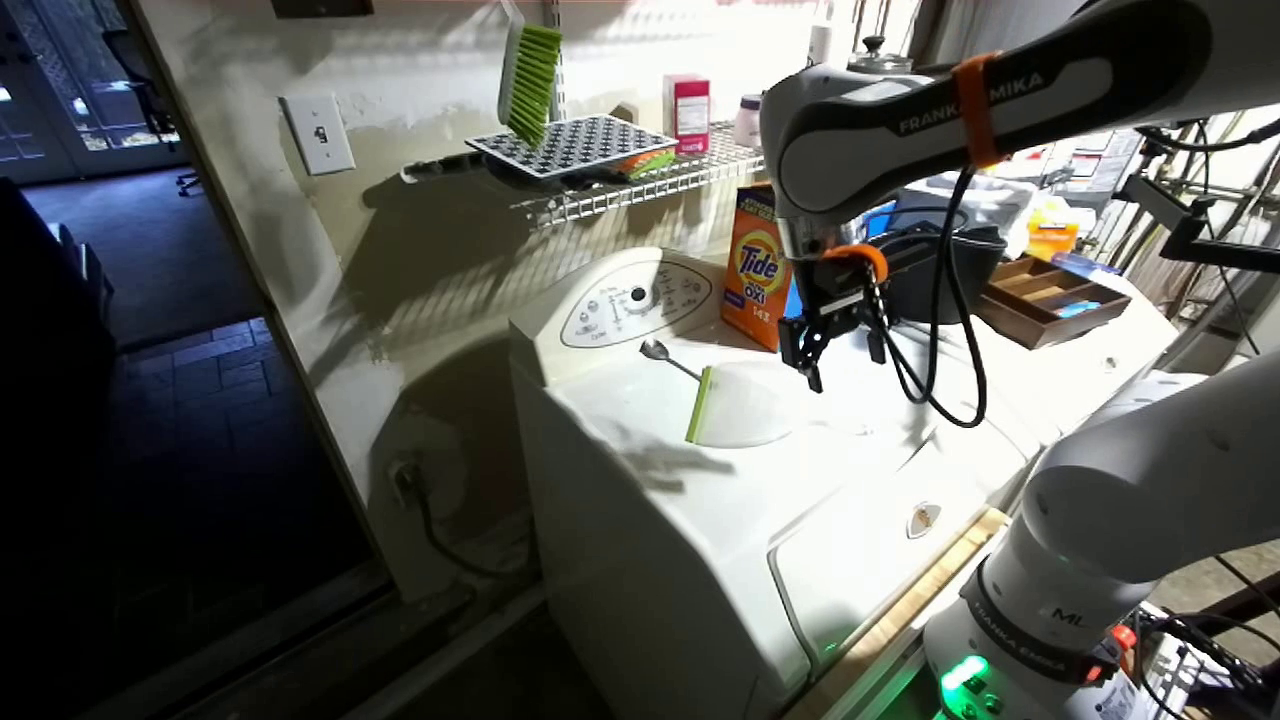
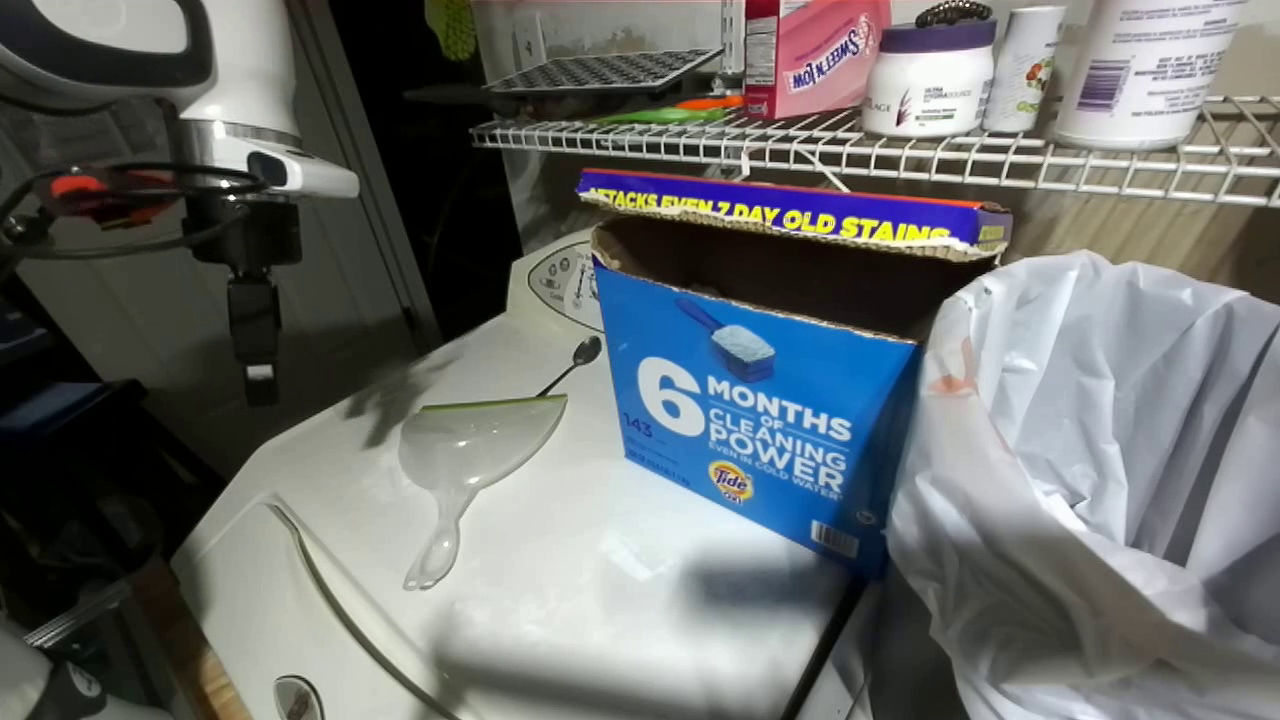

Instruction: Flip over the dustpan

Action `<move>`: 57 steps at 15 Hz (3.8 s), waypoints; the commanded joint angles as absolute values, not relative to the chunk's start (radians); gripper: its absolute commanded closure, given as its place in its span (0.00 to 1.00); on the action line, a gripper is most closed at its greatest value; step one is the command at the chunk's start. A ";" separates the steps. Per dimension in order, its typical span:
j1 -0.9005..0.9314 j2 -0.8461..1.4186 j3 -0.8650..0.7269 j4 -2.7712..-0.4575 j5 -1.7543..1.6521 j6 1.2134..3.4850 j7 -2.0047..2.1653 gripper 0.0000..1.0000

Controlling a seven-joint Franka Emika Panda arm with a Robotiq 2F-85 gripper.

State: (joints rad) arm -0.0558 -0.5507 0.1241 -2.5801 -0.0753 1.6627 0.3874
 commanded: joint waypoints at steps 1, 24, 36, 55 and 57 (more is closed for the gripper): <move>-0.090 -0.568 0.122 -2.628 -0.285 1.721 0.356 0.00; -0.074 -0.430 -0.202 -2.765 -0.328 2.243 -0.441 0.00; -0.092 -0.265 -0.192 -2.765 -0.395 2.252 -0.534 0.00; -0.103 -0.202 -0.193 -2.764 -0.379 2.287 -0.537 0.33; -0.099 -0.211 -0.193 -2.762 -0.363 2.277 -0.546 0.49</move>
